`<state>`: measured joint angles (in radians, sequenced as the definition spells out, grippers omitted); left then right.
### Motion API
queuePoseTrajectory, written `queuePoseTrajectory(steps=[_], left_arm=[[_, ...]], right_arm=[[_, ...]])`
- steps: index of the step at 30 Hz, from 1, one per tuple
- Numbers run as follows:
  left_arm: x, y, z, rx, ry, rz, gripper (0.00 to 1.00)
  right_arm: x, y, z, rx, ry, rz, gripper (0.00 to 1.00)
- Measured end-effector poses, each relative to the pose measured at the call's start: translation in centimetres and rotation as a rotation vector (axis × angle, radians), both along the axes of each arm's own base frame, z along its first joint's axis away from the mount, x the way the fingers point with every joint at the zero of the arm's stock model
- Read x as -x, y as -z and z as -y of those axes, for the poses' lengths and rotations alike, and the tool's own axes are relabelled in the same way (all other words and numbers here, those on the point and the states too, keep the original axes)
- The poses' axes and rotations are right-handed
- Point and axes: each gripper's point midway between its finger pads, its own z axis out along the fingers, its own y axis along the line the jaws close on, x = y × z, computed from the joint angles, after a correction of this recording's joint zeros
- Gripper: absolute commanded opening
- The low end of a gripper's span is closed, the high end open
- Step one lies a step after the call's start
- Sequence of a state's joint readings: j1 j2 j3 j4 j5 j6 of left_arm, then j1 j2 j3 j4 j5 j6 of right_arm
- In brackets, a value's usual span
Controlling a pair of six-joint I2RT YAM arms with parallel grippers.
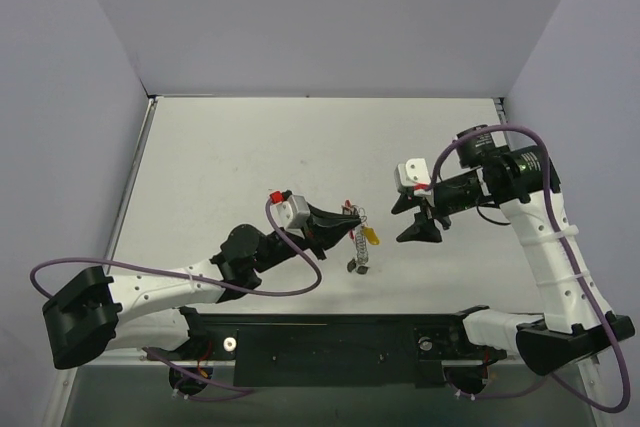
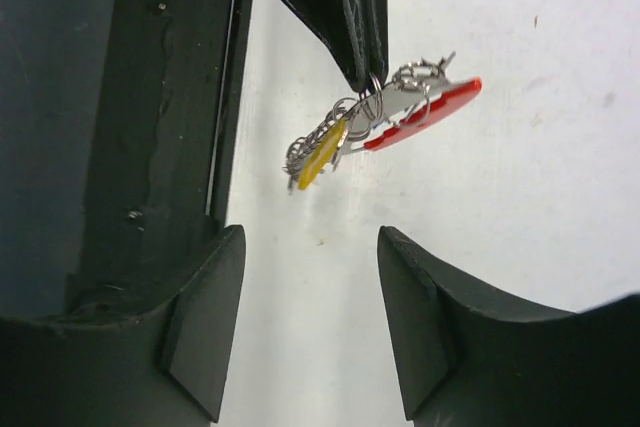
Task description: Put the keys on the keyring
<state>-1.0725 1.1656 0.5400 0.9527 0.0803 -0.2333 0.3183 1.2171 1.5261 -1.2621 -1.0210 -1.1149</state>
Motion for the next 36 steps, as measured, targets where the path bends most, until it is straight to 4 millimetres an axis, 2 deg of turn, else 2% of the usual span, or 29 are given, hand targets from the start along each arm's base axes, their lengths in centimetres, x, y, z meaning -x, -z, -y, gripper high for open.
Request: queuePoseTrajectory(steps=[5,8,9,13,27,36], left_arm=[[0.9,0.4,0.2,-0.014,0.048,0.011,0.0],[1.3,0.7,0.2,-0.021,0.069,0.014,0.0],[1.4,0.7,0.2,-0.022,0.074,0.015,0.0],[1.6,0.8,0.3,-0.021,0.087,0.013,0.0],[1.9,0.5,0.5,0.005,0.106,0.015,0.0],[1.9,0.5,0.5,0.004,0.11,0.014,0.0]], right_arm=[[0.0,-0.1,-1.2,-0.062,-0.185,0.123,0.44],[-0.3,0.7,-2.4,-0.086,-0.255,0.106,0.35],[-0.3,1.0,-2.8,-0.088,-0.272,0.095,0.29],[0.0,1.5,-3.8,-0.099,-0.311,0.057,0.21],[1.7,2.3,-4.2,-0.098,-0.291,-0.081,0.22],[1.3,2.3,-3.6,-0.09,-0.229,-0.126,0.25]])
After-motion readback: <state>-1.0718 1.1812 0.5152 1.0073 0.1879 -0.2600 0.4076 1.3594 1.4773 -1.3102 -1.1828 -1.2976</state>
